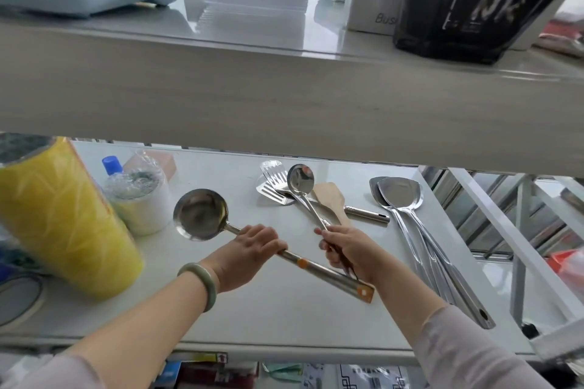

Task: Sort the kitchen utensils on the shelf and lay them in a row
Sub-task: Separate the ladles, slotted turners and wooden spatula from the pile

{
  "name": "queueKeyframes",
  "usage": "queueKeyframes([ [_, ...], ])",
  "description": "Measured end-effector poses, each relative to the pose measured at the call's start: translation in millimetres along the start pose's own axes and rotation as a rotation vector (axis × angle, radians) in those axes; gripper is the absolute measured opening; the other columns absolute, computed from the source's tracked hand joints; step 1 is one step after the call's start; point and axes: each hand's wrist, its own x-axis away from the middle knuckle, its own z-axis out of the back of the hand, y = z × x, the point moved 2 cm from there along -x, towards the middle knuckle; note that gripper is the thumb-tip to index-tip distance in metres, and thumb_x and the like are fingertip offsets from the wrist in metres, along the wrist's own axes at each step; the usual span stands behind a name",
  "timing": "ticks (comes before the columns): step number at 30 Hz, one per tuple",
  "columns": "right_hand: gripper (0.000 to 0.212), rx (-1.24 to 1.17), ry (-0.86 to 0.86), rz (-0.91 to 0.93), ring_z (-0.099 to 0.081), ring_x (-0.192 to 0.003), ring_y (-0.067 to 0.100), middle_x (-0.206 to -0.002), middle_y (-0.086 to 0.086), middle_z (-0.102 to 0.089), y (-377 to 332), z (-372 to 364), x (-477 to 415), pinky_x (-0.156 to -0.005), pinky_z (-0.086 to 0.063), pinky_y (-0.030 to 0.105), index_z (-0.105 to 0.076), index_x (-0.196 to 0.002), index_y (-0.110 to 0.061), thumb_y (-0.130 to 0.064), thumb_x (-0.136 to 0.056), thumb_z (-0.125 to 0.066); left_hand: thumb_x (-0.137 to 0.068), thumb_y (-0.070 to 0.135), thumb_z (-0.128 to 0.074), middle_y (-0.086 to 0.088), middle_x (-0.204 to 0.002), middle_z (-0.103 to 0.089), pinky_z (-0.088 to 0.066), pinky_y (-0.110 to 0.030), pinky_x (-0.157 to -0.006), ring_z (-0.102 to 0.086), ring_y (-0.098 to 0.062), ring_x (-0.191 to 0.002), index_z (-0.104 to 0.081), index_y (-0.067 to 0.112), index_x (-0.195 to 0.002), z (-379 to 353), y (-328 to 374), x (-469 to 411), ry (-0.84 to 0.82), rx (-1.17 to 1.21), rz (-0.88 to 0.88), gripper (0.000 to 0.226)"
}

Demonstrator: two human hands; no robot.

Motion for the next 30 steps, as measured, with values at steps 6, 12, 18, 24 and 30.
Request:
queueKeyframes([
  [6,0.016,0.084,-0.078,0.038,-0.064,-0.087,0.021,-0.096,0.009,-0.064,13,-26,11,-0.081,-0.053,0.034,-0.059,-0.1,-0.01,-0.014,-0.097,-0.044,-0.062,0.005,-0.072,0.005,-0.103,-0.036,-0.053,-0.026,-0.083,-0.035,-0.011,-0.092,-0.048,0.031,-0.11,-6,20,-20,-0.137,0.008,-0.102,0.059],
  [12,0.025,-0.048,-0.141,-0.016,-0.066,-0.086,0.029,-0.1,0.017,-0.064,21,-24,24,-0.078,-0.055,0.046,-0.051,-0.12,-0.016,-0.019,-0.099,-0.039,-0.074,0.0,-0.048,0.004,-0.101,-0.039,-0.053,-0.02,-0.074,-0.045,-0.011,-0.086,-0.05,0.025,-0.097,-15,32,-38,-0.057,0.051,-0.083,0.034],
  [18,0.029,-0.098,-0.134,0.037,-0.07,-0.083,0.03,-0.096,0.007,-0.067,24,-12,38,-0.059,-0.055,0.028,-0.055,-0.121,-0.019,-0.022,-0.1,-0.035,-0.093,0.039,-0.043,0.028,-0.083,-0.047,-0.04,-0.014,-0.075,-0.049,0.002,-0.078,-0.061,0.024,-0.109,-7,63,-54,-0.008,0.328,0.051,0.028],
  [24,0.031,0.005,0.021,0.178,-0.059,-0.052,0.013,-0.079,0.002,-0.063,21,13,44,-0.043,-0.043,0.018,-0.058,-0.117,-0.02,-0.006,-0.097,-0.039,-0.086,0.009,-0.048,0.009,-0.067,-0.061,-0.051,-0.025,-0.059,-0.057,-0.011,-0.061,-0.05,0.023,-0.081,-1,81,-85,0.167,0.234,0.043,0.015],
  [30,0.016,0.186,0.287,0.306,-0.044,-0.039,0.012,-0.056,-0.004,-0.055,12,53,46,-0.038,-0.035,0.023,-0.062,-0.099,-0.012,-0.007,-0.092,-0.048,-0.075,0.008,-0.059,-0.001,-0.104,-0.049,-0.049,-0.031,-0.077,-0.056,-0.02,-0.088,-0.05,0.021,-0.098,-12,100,-114,0.314,0.172,0.107,0.028],
])
